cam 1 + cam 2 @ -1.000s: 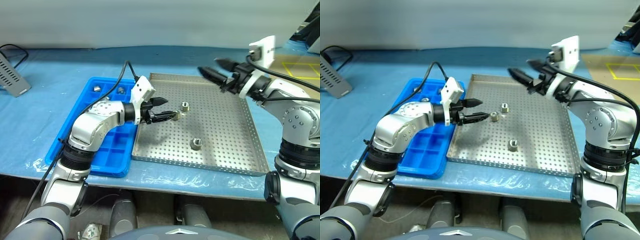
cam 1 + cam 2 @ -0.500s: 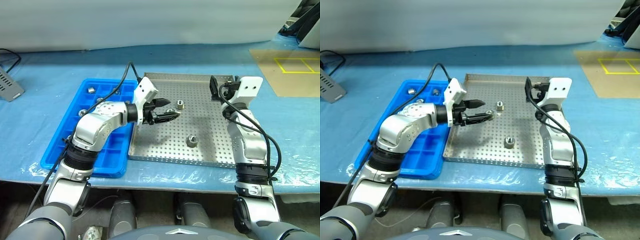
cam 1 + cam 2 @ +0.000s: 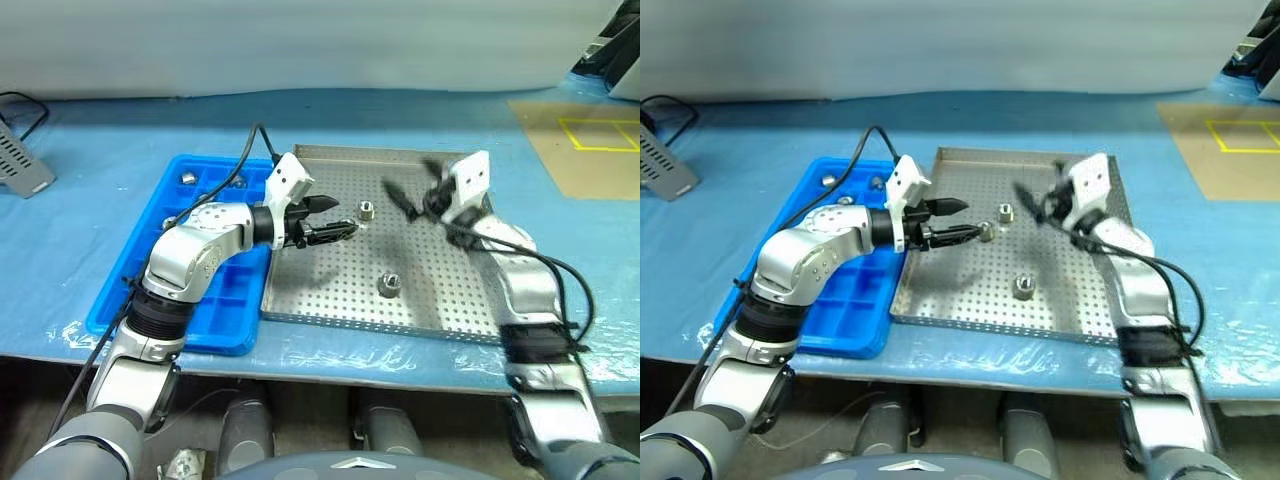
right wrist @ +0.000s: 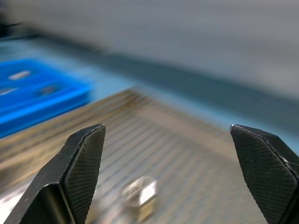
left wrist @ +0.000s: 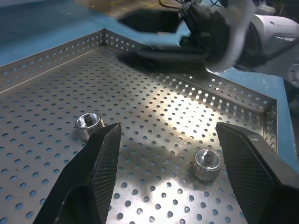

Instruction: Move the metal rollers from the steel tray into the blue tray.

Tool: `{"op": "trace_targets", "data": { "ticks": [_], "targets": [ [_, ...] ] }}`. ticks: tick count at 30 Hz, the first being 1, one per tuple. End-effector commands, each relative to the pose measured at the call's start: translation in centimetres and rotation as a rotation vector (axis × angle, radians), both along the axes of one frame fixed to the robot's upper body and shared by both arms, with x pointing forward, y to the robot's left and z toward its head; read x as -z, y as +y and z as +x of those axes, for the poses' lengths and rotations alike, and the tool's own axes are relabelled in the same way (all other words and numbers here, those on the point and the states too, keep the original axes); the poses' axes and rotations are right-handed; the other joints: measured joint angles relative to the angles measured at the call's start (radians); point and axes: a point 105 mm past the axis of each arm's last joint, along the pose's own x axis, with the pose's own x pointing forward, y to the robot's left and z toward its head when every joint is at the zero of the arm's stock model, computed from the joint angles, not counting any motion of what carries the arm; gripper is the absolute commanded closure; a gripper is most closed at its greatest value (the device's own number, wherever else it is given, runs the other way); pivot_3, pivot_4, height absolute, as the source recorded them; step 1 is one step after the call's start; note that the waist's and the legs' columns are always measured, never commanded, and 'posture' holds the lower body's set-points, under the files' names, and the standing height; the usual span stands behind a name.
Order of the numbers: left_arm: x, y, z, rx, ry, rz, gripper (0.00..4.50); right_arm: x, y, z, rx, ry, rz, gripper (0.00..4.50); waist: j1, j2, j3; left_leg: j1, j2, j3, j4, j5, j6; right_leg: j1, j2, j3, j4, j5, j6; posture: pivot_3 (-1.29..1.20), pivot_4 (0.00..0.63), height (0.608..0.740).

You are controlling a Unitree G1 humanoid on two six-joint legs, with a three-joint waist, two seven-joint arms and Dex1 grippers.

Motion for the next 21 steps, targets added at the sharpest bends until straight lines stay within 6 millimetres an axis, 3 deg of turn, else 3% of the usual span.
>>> {"op": "trace_targets", "data": {
  "ticks": [1,3,6,8,14,21],
  "targets": [
    [-1.2,0.2,-0.1,-0.003,-0.053,-0.016,1.08,1.3,-0.3,-3.9,-0.24,0.224,0.037,0.03,0.003,0.0,0.0,0.0,0.0,0.0,0.0,0.0,0.001,0.001,0.0,0.0,-0.001,0.0,0.0,-0.22,0.15,0.74],
    [-1.2,0.3,-0.1,-0.005,-0.054,-0.017,1.08,1.8,-1.3,-4.7,-0.259,0.307,0.062,0.03,0.002,0.0,0.0,0.0,0.0,0.0,0.001,-0.002,0.003,0.003,-0.002,0.0,-0.004,0.0,0.0,-0.23,0.15,0.74],
    [-1.2,0.2,-0.1,-0.001,-0.055,-0.019,1.08,3.7,-3.2,-4.0,-0.174,0.321,-0.031,0.03,-0.008,0.0,0.0,0.002,0.001,0.0,0.004,-0.002,0.004,0.005,-0.002,0.0,-0.004,0.001,-0.001,-0.23,0.15,0.74],
    [-1.2,0.2,-0.1,0.0,-0.056,-0.02,1.08,3.8,-3.1,-3.6,-0.158,0.315,-0.009,0.03,-0.01,0.0,0.0,0.006,0.001,0.0,0.003,-0.002,0.003,0.009,-0.002,0.0,-0.004,0.001,-0.001,-0.23,0.15,0.74],
    [-1.2,0.1,0.0,0.0,-0.059,-0.015,1.08,7.7,-1.8,-5.0,-0.21,0.367,-0.152,0.03,-0.01,0.0,0.0,0.007,0.001,0.0,0.0,-0.001,0.002,0.009,-0.002,-0.002,-0.006,0.001,-0.001,-0.23,0.15,0.74],
    [-1.1,0.2,0.0,-0.006,-0.051,-0.01,1.08,6.1,-2.0,-6.4,-0.265,0.37,-0.179,0.03,-0.007,0.0,0.0,0.005,0.001,0.001,0.0,-0.003,0.005,0.01,-0.003,-0.001,-0.009,0.0,-0.001,-0.23,0.15,0.74]
  ]
}}
